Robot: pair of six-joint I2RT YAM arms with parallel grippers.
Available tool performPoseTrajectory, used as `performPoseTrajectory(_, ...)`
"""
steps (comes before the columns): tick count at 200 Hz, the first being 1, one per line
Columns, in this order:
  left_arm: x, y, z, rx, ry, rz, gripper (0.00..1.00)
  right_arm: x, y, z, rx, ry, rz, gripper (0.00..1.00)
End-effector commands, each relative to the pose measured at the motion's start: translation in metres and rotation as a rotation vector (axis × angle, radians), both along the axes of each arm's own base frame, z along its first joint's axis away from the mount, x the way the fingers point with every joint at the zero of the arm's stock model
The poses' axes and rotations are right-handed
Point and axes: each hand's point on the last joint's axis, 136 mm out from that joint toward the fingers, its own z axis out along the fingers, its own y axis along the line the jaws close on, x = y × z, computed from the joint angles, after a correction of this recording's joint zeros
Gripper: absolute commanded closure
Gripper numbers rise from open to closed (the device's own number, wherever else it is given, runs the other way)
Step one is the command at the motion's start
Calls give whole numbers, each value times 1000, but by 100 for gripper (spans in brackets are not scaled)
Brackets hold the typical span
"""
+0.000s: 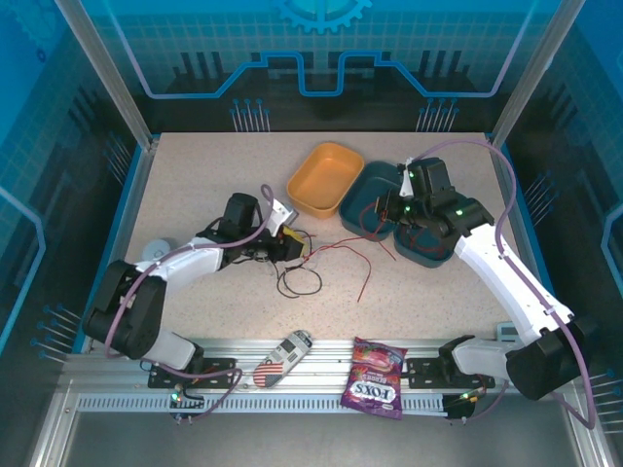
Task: Untangle the cables
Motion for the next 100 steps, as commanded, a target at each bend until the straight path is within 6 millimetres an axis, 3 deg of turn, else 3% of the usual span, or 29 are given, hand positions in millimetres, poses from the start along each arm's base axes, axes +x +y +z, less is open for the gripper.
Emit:
performPoseTrajectory(1,-7,4,12,69,-7,-14,47,3,-4,19,7,-35,-2,100)
performPoseTrajectory(25,-21,16,-18,329,-93,-36,39,4,-2,24,17,-49,6,100)
performPoseTrajectory(43,-15,31,-34,498,-168,-27,39,6,1,27,30,-56,18,100)
performPoseTrajectory(63,-9,33,-30,528,-234,-46,39,7,3,28,31,-50,33,100)
performPoseTrajectory(100,3,19,-15,479,-353,-82,38,8,6,27,50,-51,36,100)
